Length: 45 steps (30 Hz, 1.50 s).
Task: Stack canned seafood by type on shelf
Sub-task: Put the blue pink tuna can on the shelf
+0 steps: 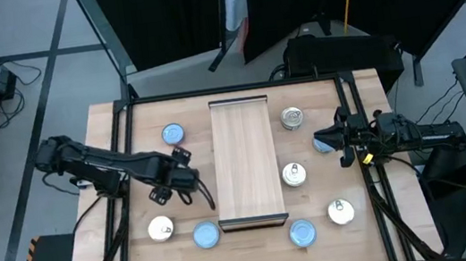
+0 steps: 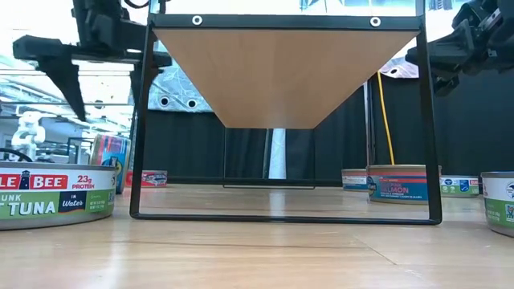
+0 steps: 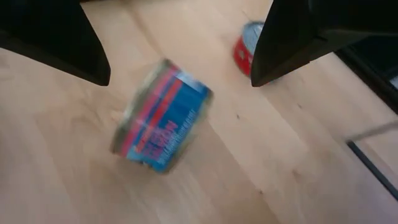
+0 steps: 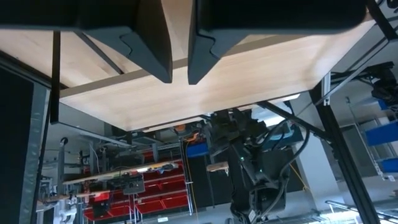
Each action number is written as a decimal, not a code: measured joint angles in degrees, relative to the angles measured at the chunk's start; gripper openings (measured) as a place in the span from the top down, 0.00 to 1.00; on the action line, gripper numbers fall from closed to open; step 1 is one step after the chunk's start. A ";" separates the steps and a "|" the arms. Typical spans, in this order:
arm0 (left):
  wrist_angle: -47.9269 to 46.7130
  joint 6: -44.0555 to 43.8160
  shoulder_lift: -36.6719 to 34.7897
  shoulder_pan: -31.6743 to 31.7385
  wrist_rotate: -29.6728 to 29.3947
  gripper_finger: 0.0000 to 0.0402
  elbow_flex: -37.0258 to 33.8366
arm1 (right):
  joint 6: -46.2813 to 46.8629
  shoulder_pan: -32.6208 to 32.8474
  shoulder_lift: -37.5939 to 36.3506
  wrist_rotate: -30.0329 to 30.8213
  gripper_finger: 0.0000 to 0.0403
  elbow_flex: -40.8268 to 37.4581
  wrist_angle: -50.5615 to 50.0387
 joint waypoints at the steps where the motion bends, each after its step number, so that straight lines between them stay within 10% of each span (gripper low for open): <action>1: 0.74 0.45 0.35 0.22 0.06 0.04 0.00 | 0.00 0.00 0.00 0.00 0.88 0.00 -0.07; 45: 6.61 7.83 6.77 2.71 2.10 0.11 -5.03 | 0.26 0.00 0.00 -1.16 0.80 0.00 -0.60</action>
